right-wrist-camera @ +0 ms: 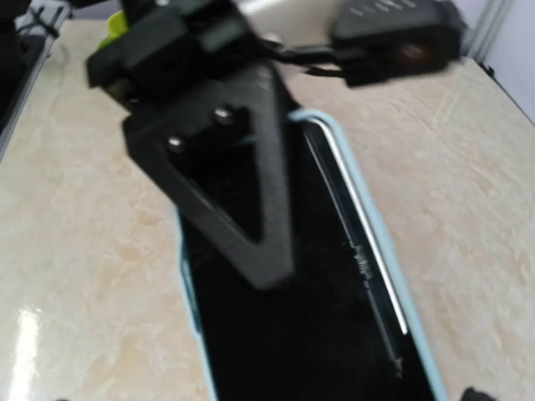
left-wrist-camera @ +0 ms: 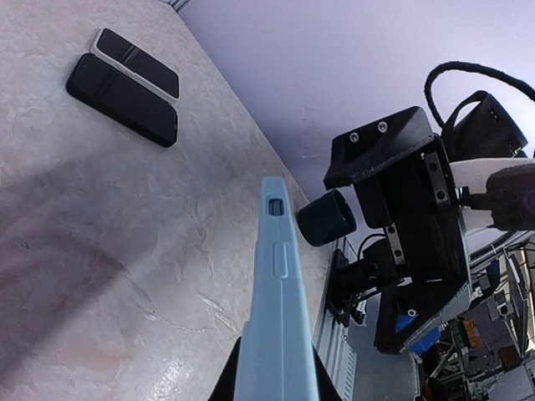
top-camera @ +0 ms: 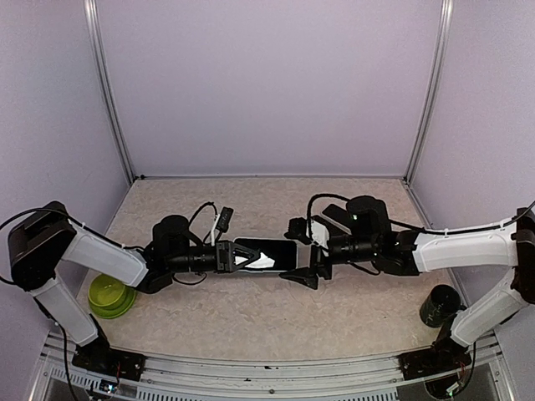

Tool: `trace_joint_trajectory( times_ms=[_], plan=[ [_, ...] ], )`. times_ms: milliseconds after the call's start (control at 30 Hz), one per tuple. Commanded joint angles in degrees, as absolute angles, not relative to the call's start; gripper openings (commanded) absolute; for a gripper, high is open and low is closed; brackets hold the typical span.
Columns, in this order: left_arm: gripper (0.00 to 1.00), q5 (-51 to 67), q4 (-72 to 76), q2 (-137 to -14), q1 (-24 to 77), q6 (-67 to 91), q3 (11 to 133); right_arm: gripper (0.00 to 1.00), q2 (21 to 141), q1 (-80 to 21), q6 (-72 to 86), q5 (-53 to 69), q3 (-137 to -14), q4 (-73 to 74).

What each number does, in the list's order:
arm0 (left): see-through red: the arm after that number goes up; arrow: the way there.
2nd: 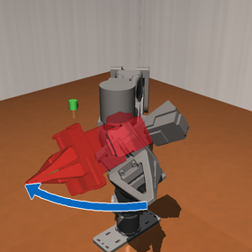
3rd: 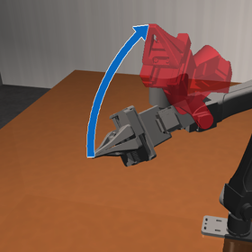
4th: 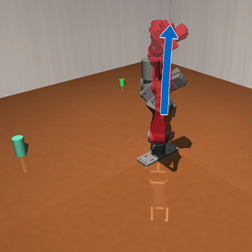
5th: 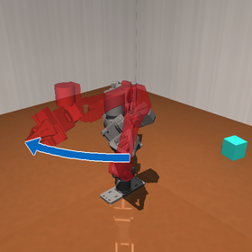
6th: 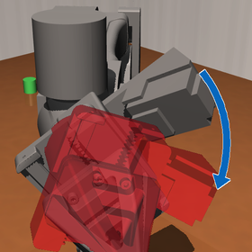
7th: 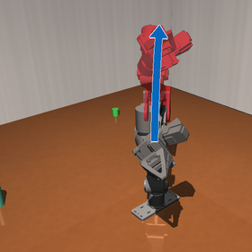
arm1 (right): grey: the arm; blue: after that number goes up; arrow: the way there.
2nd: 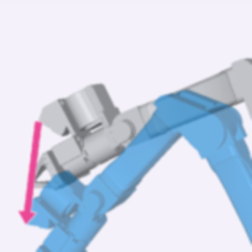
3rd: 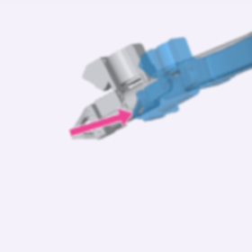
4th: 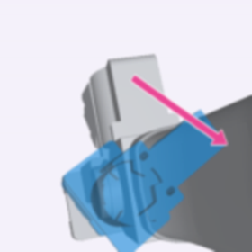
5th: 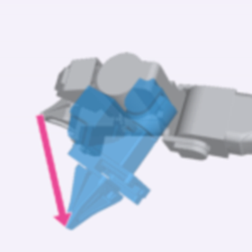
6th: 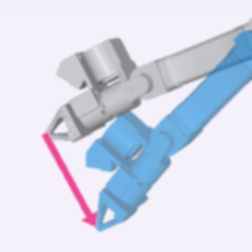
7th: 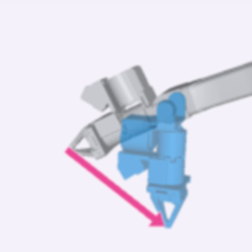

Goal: Put the phone into the phone case
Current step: Press the phone onto the phone case.

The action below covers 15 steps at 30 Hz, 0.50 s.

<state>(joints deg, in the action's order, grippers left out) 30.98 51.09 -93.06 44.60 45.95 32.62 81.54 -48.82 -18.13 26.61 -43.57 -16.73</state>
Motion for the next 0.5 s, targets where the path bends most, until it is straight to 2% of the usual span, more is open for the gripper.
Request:
trace_joint_trajectory(
  times_ms=[0, 267, 467],
  plan=[
    [0.00, 30.3, 51.6, -92.7, 45.5, 44.8, 35.3, 1.00, 82.2, -51.0, -24.3, 21.6, -45.5, -14.3],
    [0.00, 29.3, 49.3, -92.7, 46.0, 44.3, 36.2, 1.00, 87.4, -54.5, -26.6, 15.6, -50.4, -10.6],
    [0.00, 29.1, 48.5, -93.2, 46.2, 44.0, 36.8, 1.00, 88.5, -55.3, -26.8, 16.2, -51.7, -10.2]
  ],
)
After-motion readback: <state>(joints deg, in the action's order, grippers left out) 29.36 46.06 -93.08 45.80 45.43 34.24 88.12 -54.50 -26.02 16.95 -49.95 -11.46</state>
